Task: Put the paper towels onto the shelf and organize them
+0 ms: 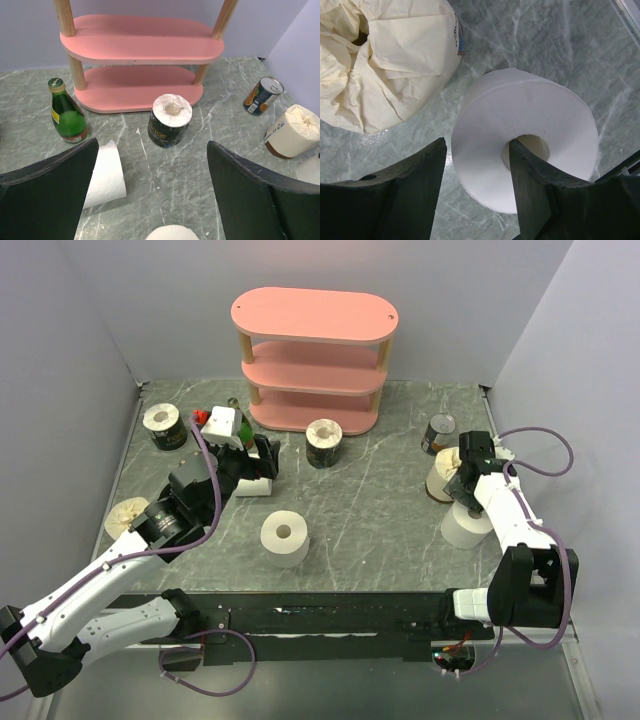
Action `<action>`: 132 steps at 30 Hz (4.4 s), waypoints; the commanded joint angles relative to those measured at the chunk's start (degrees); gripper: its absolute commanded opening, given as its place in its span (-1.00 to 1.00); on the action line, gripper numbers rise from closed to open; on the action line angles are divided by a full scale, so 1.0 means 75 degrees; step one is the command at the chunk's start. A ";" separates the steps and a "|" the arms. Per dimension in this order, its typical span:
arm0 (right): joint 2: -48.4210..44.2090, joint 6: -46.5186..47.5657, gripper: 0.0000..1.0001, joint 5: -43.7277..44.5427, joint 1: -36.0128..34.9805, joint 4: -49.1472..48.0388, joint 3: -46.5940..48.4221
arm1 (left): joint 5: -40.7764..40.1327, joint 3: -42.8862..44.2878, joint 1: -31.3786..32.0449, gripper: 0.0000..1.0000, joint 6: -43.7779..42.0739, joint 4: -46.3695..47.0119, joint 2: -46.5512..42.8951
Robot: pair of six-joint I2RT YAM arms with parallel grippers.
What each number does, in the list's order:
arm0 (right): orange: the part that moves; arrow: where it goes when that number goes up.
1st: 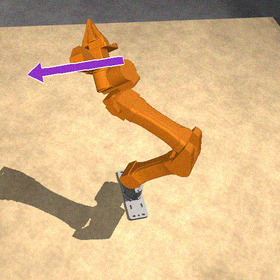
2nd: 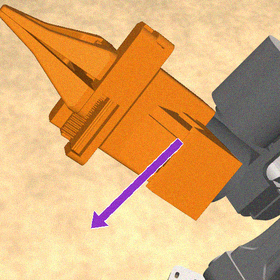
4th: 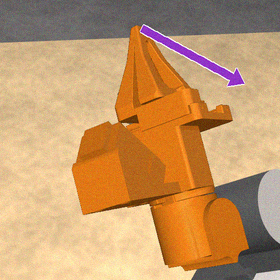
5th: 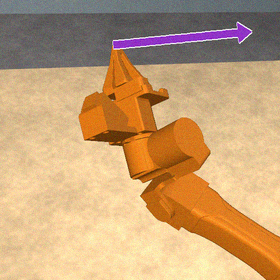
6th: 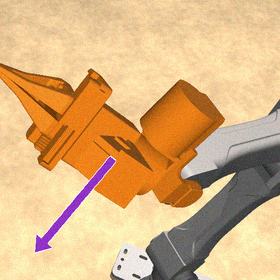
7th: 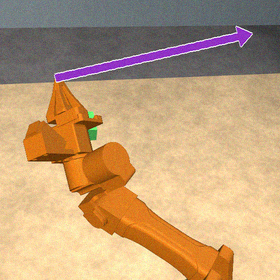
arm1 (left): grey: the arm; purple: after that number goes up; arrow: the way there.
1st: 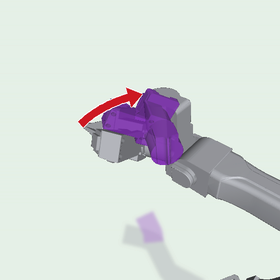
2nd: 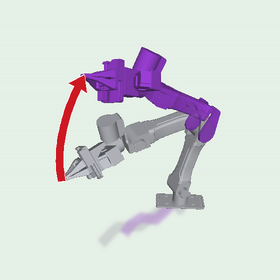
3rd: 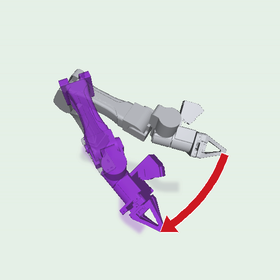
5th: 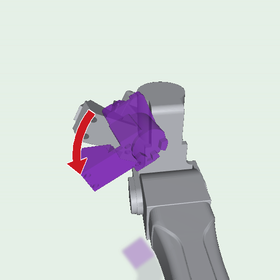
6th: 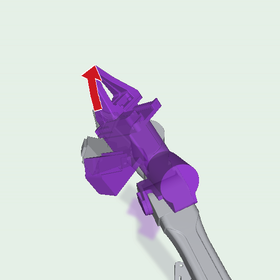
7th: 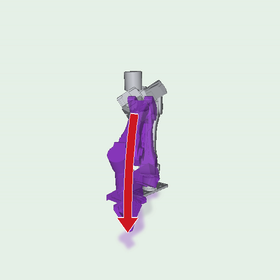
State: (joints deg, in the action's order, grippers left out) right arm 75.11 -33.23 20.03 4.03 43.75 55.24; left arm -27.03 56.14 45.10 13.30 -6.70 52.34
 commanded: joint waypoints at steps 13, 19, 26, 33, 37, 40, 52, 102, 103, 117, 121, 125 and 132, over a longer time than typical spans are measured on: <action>-0.0932 0.0423 -0.20 -0.1042 -0.1132 -0.0512 -0.0311 | 0.0065 0.0038 0.0033 0.93 0.0055 0.0249 -0.0041; -0.0325 0.1159 -0.19 -0.1380 -0.3512 -0.1003 0.0719 | -0.0228 -0.0032 0.0033 0.93 -0.0004 0.0284 -0.0146; 0.1397 0.3643 -0.10 -0.2001 -0.4686 -0.1613 0.2394 | -0.0463 -0.0149 0.0022 0.93 -0.0097 0.0401 -0.0345; 0.2079 0.5952 -0.10 -0.1886 -0.4686 -0.2398 0.2479 | -0.0557 -0.0196 0.0033 0.93 -0.0109 0.0436 -0.0486; 0.1915 0.7182 -0.04 -0.2132 -0.4698 -0.3288 0.1765 | -0.0475 -0.0185 0.0022 0.93 -0.0109 0.0460 -0.0463; 0.1950 0.7384 0.03 -0.1910 -0.4698 -0.3630 0.1716 | -0.0463 -0.0161 0.0022 0.93 -0.0086 0.0413 -0.0416; 0.2135 0.4458 0.56 -0.0490 -0.3987 -0.1282 0.3422 | -0.0580 -0.0196 0.0033 0.93 -0.0109 0.0436 -0.0439; 0.3053 0.1619 -0.36 -0.2833 -0.2577 0.0845 0.6316 | -0.0697 -0.0185 0.0033 0.93 -0.0180 0.0436 -0.0416; 0.2994 0.1595 -0.36 -0.2893 -0.2577 0.1056 0.6600 | -0.0697 -0.0173 0.0033 0.93 -0.0180 0.0425 -0.0427; 0.3346 0.0775 -0.31 -0.3516 -0.2553 -0.0190 1.1139 | -0.0744 -0.0184 0.0033 0.93 -0.0156 0.0413 -0.0533; 0.3157 0.0541 -0.28 -0.3222 -0.2448 -0.1472 1.0658 | -0.0709 -0.0196 0.0022 0.93 -0.0156 0.0424 -0.0591; 0.3788 0.0330 -0.22 -0.3128 -0.2319 -0.1497 1.1731 | -0.0709 -0.0208 0.0033 0.93 -0.0168 0.0436 -0.0615; 0.4387 0.0154 -0.16 -0.3070 -0.2190 -0.1989 1.1829 | -0.0662 -0.0185 0.0033 0.93 -0.0191 0.0448 -0.0615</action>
State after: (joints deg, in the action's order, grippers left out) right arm 107.74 -30.04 -4.10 -12.88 36.77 141.38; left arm -31.38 54.59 45.10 12.73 -6.22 48.51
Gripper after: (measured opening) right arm 0.478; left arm 0.963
